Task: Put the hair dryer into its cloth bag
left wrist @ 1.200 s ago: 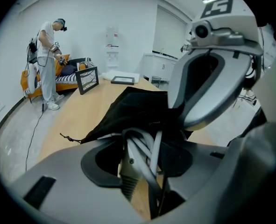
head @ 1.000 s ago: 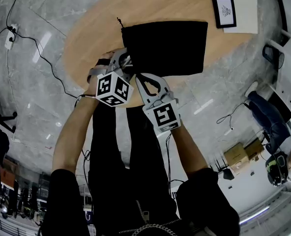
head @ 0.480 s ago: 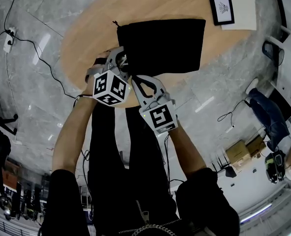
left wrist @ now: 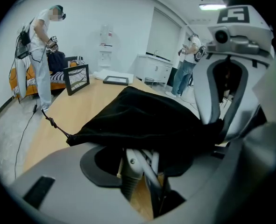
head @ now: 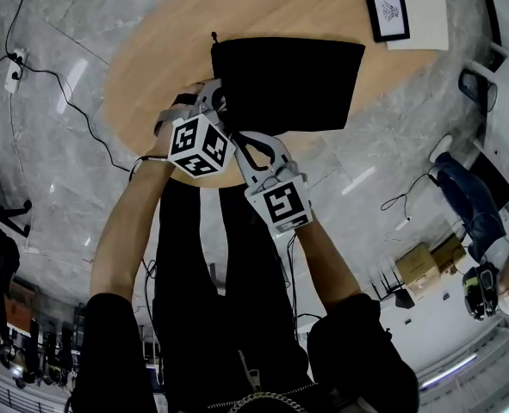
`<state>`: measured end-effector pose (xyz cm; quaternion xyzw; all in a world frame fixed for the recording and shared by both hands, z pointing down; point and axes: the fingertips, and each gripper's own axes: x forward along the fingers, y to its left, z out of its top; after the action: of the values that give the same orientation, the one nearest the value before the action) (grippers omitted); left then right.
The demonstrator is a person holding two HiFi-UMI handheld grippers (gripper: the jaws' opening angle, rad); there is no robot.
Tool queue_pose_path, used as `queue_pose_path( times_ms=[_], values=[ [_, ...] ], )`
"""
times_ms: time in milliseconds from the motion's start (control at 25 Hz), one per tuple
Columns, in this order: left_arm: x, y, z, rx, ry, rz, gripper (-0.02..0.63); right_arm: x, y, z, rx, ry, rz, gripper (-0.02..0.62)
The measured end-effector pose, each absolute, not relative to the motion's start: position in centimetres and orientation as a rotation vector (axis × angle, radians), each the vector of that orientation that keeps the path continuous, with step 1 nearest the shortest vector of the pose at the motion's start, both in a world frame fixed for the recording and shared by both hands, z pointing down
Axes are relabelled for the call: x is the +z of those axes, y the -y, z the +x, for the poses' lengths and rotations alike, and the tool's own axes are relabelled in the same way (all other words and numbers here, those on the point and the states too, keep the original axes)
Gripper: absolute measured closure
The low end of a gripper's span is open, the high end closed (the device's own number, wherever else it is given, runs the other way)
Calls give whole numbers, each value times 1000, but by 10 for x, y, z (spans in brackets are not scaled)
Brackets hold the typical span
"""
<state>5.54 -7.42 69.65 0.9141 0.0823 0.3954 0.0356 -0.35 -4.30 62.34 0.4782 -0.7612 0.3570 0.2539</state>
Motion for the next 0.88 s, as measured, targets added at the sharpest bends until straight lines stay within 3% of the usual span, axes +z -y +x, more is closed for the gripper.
queue_pose_path(
  times_ms=[320, 680, 880],
  values=[
    [688, 76, 34, 1203, -327, 2832, 307, 629, 39, -4, 987, 2046, 1303, 569],
    [716, 79, -33, 1414, -373, 2665, 294, 630, 43, -5, 997, 2043, 1308, 569],
    [710, 87, -32, 1350, -206, 2732, 468, 628, 43, -6, 981, 2048, 1298, 569]
  ],
)
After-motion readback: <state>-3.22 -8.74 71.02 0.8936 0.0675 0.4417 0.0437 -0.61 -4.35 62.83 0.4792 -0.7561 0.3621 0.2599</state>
